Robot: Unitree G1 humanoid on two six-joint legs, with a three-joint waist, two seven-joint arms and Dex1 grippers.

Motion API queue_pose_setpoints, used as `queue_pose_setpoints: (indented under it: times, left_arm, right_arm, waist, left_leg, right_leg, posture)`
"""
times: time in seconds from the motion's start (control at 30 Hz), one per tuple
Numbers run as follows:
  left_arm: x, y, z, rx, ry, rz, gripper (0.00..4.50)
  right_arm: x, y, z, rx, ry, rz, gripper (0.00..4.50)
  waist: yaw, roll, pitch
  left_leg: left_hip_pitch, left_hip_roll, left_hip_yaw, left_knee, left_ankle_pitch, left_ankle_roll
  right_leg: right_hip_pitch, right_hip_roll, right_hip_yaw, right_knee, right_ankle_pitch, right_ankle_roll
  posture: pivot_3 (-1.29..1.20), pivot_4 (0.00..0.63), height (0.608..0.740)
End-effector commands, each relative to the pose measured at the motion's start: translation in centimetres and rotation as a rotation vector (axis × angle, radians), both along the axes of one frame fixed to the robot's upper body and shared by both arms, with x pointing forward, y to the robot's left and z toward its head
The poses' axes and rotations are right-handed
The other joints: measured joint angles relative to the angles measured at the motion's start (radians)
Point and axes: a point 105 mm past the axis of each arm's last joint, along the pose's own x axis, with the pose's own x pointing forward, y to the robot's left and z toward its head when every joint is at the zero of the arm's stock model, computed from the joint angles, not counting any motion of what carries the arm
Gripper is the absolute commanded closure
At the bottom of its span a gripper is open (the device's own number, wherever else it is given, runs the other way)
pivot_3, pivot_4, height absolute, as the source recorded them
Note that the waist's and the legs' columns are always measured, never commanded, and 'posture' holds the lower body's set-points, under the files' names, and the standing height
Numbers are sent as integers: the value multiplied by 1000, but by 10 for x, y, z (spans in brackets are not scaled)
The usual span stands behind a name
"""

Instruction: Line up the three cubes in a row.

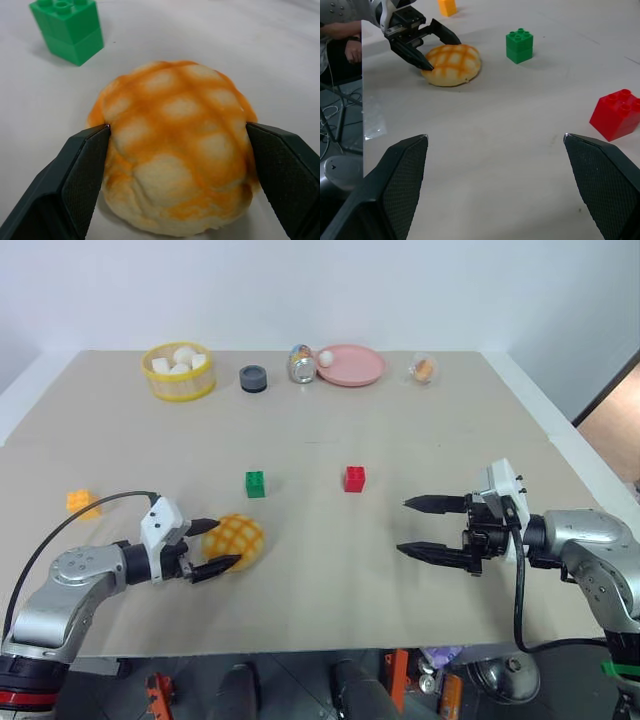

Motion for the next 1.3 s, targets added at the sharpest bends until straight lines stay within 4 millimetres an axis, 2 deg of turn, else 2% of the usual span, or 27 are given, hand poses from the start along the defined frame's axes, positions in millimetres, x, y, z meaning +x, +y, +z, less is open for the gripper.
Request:
queue_pose_setpoints:
  times: [0.03, 0.1, 0.13, 0.17, 0.27, 0.63, 0.67, 0.8, 0.87, 0.9, 0.97, 1.03, 1.07, 1.17, 1.3]
  left_arm:
    - [-10, -13, -13, 17, 61, -88, 902]
    - [-11, -16, -12, 13, 61, -104, 1603]
    - [-10, -16, -11, 20, 54, -101, 1809]
    - [-8, -15, -11, 26, 50, -97, 2299]
    - [-1, -9, -19, 108, 52, -54, 3150]
    - [-4, -13, -20, 110, 60, -58, 3150]
    - [-2, -13, -17, 91, 48, -44, 3150]
    - [9, -11, 26, -139, -73, 71, 3150]
    - [7, 3, 70, -378, -167, 169, 3150]
    - [4, 8, 84, -453, -193, 194, 3150]
    - [-1, 18, 99, -529, -229, 247, 3150]
    - [-2, 42, 113, -585, -310, 390, 3150]
    - [-3, 56, 119, -612, -346, 473, 3150]
    - [-18, 131, 127, -631, -484, 901, 3150]
    - [-42, 191, 119, -534, -526, 1253, 3150]
  right_arm:
    - [-1, 0, 18, 13, -75, -6, 0]
    - [-1, 1, 21, 21, -81, -9, 0]
    - [0, 1, 22, 28, -84, -10, 0]
    - [0, 2, 23, 32, -86, -12, 0]
    - [1, 2, 22, 30, -88, -15, 0]
    - [5, 4, 23, 32, -96, -15, 0]
    - [5, 4, 23, 32, -96, -14, 0]
    - [5, 6, 20, 24, -88, 1, 0]
    - [6, 9, 19, 25, -80, 18, 0]
    - [7, 10, 18, 25, -78, 24, 0]
    - [9, 12, 17, 25, -76, 36, 0]
    - [11, 16, 16, 29, -70, 56, 0]
    - [13, 18, 15, 29, -67, 67, 0]
    - [19, 29, 15, 41, -59, 136, 0]
    - [23, 37, 15, 42, -62, 195, 0]
  waist:
    - [1, 0, 0]
    - [1, 0, 0]
    - [2, 0, 0]
    - [2, 0, 0]
    - [4, 0, 0]
    - [18, 5, -3]
    - [18, 5, -3]
    - [20, 5, -3]
    - [20, 3, -2]
    - [19, 1, -1]
    - [17, 1, -1]
    - [16, 2, -1]
    - [15, 2, -1]
    - [12, 1, -1]
    - [10, 0, -1]
  left_leg:
    - [0, 0, 0, 1, 0, 0]
    - [0, 0, 0, 2, 0, 0]
    - [0, 0, 0, 3, 0, 0]
    - [0, 0, 0, 4, 0, 0]
    - [0, 0, 0, 4, 0, 0]
    - [0, 0, 0, 5, 0, 0]
    - [0, 0, 0, 5, 0, 0]
    - [-1, 0, 0, 5, 0, 0]
    - [-2, 0, -1, 6, 0, 0]
    - [-2, 1, -1, 6, 0, 0]
    - [-2, 2, -1, 6, 0, 0]
    - [-1, 2, -1, 6, 0, 0]
    - [0, 2, -1, 6, 0, 0]
    - [0, 2, -1, 6, 0, 0]
    - [0, 2, -2, 6, 0, 0]
  right_leg:
    - [0, 0, 0, 0, 0, 0]
    - [1, 0, 0, 0, 0, 0]
    - [1, 0, 0, 0, 0, 0]
    - [2, -1, 0, 0, 0, 0]
    - [2, -1, 0, 0, 0, 1]
    - [2, -1, 0, 0, 0, 1]
    - [2, -1, 0, 0, 0, 1]
    - [2, -1, 0, 0, 0, 1]
    - [2, 0, -1, 0, 1, 1]
    - [2, 0, -1, 0, 1, 2]
    - [2, 1, -1, 0, 2, 2]
    - [2, 1, -1, 0, 2, 2]
    - [2, 1, -1, 0, 2, 2]
    - [2, 2, -1, 0, 2, 2]
    - [2, 2, -1, 0, 3, 1]
  posture:
    - [0, 150, 740]
    - [0, 150, 740]
    - [0, 150, 740]
    - [0, 150, 740]
    - [0, 150, 740]
    - [0, 150, 740]
    - [0, 150, 740]
    - [0, 150, 740]
    - [0, 150, 740]
    - [0, 150, 740]
    - [0, 150, 740]
    - [0, 150, 740]
    - [0, 150, 740]
    - [0, 150, 740]
    - [0, 150, 740]
